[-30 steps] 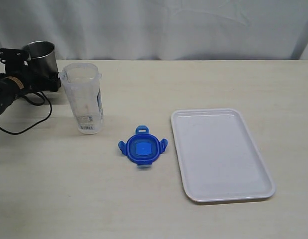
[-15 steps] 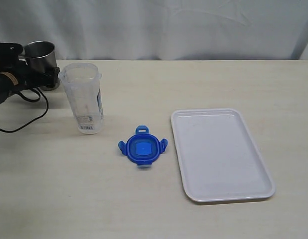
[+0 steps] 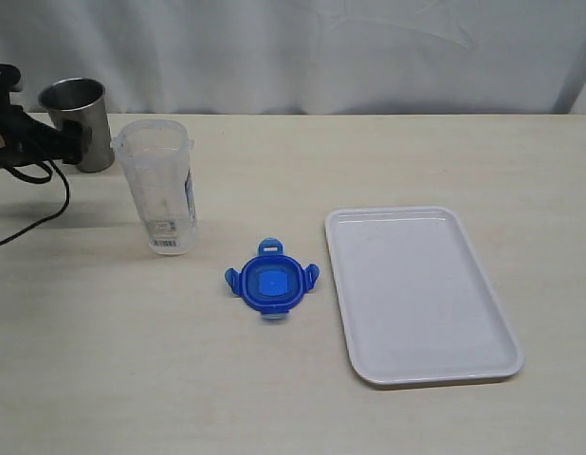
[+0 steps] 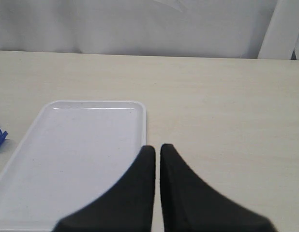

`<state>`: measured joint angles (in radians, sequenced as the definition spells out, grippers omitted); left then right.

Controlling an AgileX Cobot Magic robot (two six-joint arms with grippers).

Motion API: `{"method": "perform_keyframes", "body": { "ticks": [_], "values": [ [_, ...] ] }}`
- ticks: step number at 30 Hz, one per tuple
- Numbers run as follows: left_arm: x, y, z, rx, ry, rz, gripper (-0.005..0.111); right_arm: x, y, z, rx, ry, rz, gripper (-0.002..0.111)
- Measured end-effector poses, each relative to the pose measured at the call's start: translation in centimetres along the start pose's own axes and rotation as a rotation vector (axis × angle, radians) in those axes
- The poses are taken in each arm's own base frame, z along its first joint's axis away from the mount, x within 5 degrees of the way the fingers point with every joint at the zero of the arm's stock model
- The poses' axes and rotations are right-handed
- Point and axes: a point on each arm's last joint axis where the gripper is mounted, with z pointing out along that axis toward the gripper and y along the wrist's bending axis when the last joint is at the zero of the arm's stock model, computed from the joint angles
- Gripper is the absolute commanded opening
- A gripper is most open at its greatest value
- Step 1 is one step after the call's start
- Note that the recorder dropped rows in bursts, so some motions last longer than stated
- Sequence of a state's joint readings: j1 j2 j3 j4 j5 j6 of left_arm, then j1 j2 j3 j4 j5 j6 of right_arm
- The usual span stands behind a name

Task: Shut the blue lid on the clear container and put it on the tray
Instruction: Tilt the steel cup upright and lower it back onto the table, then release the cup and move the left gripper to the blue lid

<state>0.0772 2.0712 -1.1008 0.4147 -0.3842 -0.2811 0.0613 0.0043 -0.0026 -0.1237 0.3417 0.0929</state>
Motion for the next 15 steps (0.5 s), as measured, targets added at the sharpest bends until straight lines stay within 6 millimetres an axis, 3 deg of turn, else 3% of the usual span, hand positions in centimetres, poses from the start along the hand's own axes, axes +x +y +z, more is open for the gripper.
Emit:
{"method": "perform_keyframes", "body": {
  "ticks": [3, 11, 15],
  "values": [
    [-0.5, 0.0, -1.4, -0.015, 0.018, -0.006, 0.095, 0.0, 0.0, 0.0, 0.000, 0.000, 0.000, 0.005],
    [-1.9, -0.1, -4.8, -0.046, 0.016, -0.098, 0.043, 0.0, 0.0, 0.0, 0.000, 0.000, 0.000, 0.005],
    [-2.7, 0.0, -6.3, -0.071, 0.038, -0.096, 0.034, 0.0, 0.0, 0.0, 0.000, 0.000, 0.000, 0.005]
  ]
}}
